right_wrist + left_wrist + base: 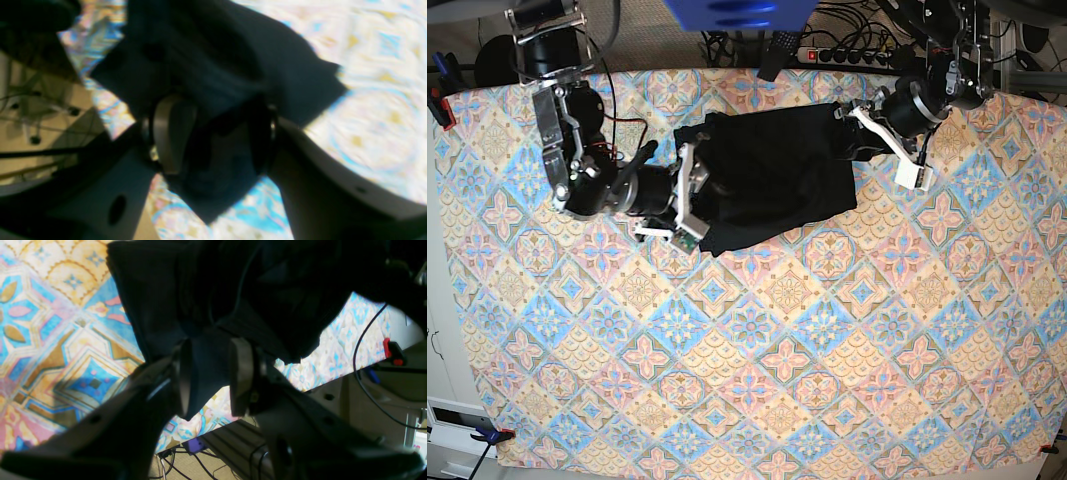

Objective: Fold the T-shirt properly
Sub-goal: 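Pull the bundle edge with the right gripper to square the fold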

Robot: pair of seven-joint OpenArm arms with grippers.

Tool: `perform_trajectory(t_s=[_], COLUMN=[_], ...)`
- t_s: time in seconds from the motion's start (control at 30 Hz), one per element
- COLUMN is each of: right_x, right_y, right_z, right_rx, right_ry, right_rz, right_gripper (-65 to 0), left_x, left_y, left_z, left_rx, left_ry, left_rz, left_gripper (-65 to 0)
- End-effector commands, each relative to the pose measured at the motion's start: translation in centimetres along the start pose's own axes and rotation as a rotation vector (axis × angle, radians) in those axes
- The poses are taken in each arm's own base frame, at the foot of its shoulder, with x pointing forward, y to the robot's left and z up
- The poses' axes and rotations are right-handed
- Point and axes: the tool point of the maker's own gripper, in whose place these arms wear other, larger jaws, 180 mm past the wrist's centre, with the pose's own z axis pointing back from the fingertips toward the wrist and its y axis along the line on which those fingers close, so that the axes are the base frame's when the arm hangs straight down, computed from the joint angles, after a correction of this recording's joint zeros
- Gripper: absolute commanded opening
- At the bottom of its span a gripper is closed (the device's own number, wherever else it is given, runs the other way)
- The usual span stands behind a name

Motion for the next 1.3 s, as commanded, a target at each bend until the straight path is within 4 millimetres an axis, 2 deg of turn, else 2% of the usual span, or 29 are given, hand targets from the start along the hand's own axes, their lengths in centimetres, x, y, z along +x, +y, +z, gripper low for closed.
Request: perform_trajectory(t_s=[0.0, 0.17, 0.23, 0.37, 0.47, 0.57, 0.7, 0.9, 0.93, 1.03, 1.13, 1.2, 1.27], right_x=[1.5, 1.4, 1.3, 4.4, 4.2, 3.9, 5.1, 6.4, 6.5, 6.4, 6.3, 6.4, 6.3], right_y=[0.2, 2.8, 3.6, 5.7, 6.5, 6.7, 6.7, 7.0, 6.7, 3.9, 0.7, -1.1, -2.4], right_z=[0.2, -1.0, -1.4, -1.9, -2.7, -3.3, -3.5, -2.9, -2.6, -1.0, 0.9, 2.0, 2.9], right_rx=[0.014, 0.085, 0.11, 0.141, 0.14, 0.109, 0.107, 0.094, 0.082, 0.009, -0.076, -0.128, -0.169], right_ry=[-0.047, -0.023, -0.011, -0.018, 0.035, 0.114, 0.129, 0.104, 0.101, 0.105, 0.075, 0.06, 0.053], right_rz=[0.024, 0.068, 0.084, 0.262, 0.361, 0.492, 0.578, 0.628, 0.628, 0.599, 0.524, 0.482, 0.448], right_gripper=[-38.0, -50.2, -52.4, -51.8, -51.9, -52.0, -50.3, -45.7, -45.7, -45.7, -45.8, -45.8, -45.8], left_x=[1.0, 2.1, 2.6, 2.8, 2.5, 2.0, 2.5, 2.8, 2.8, 2.6, 3.2, 2.9, 2.4], left_y=[0.1, 1.9, 2.8, 5.0, 6.6, 7.1, 7.0, 6.9, 6.8, 5.6, 2.1, -0.6, -2.3], left_z=[0.4, 1.4, 2.0, 2.8, 3.1, 2.9, 2.7, 2.7, 2.6, 2.0, 1.7, 1.4, 0.9], left_rx=[-0.002, 0.051, 0.077, 0.133, 0.168, 0.175, 0.169, 0.167, 0.161, 0.131, 0.059, 0.0, -0.044], left_ry=[-0.035, -0.076, -0.093, -0.111, -0.111, -0.102, -0.11, -0.116, -0.118, -0.115, -0.129, -0.118, -0.099], left_rz=[-0.007, 0.008, 0.014, 0.045, 0.079, 0.095, 0.09, 0.087, 0.09, 0.092, 0.039, 0.003, -0.012], left_gripper=[-45.9, -45.9, -45.9, -45.9, -45.9, -45.9, -45.9, -45.9, -45.9, -45.9, -45.6, -45.4, -45.3])
